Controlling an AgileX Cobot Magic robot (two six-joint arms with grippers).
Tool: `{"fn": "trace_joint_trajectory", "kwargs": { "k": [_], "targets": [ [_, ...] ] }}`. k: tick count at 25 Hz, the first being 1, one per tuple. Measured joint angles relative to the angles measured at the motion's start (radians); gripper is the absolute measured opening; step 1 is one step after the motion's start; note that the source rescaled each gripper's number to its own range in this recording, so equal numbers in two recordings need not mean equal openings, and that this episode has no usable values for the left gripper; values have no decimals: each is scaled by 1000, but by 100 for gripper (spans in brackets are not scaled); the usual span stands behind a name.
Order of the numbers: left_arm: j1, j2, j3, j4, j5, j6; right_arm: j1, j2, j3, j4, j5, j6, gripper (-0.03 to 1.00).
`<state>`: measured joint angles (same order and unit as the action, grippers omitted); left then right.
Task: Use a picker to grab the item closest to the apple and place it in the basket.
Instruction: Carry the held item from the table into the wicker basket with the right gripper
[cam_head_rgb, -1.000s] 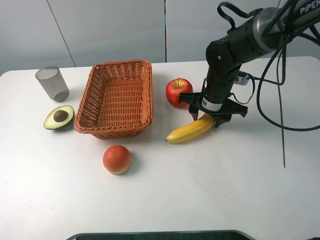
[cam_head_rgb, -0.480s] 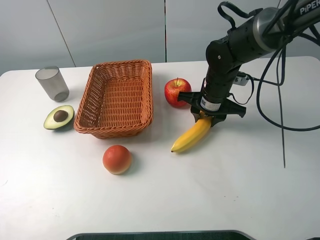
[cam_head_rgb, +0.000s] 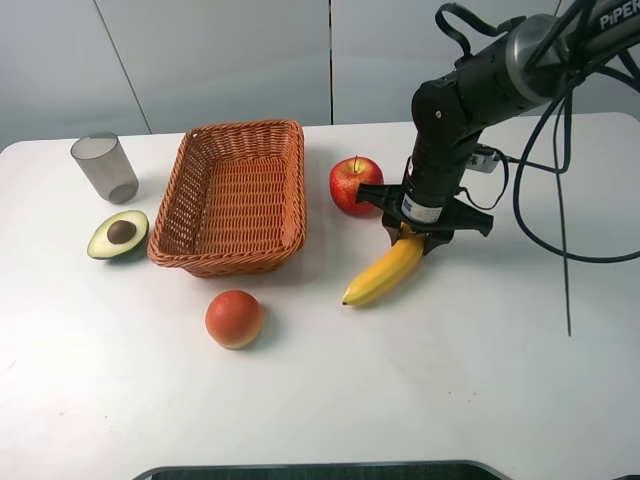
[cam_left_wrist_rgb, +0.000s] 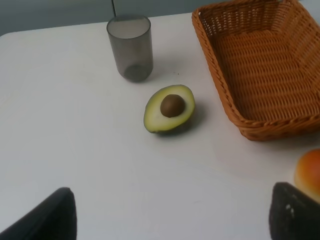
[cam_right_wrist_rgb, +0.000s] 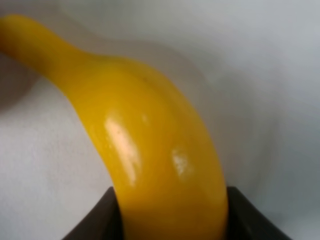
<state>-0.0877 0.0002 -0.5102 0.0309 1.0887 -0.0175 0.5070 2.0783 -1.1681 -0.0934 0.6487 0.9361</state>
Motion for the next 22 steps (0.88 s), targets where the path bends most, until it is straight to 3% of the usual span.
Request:
{"fn": "trace_joint_trajectory", "kwargs": {
  "k": [8, 15, 22],
  "targets": [
    [0, 0, 0, 0, 0, 0, 0, -4, 0, 0, 52, 8, 1],
    [0, 0, 0, 0, 0, 0, -12, -52, -1, -69, 135, 12, 1],
    [0, 0, 0, 0, 0, 0, -18, -181, -1, -131, 248, -87, 1]
  ]
}}
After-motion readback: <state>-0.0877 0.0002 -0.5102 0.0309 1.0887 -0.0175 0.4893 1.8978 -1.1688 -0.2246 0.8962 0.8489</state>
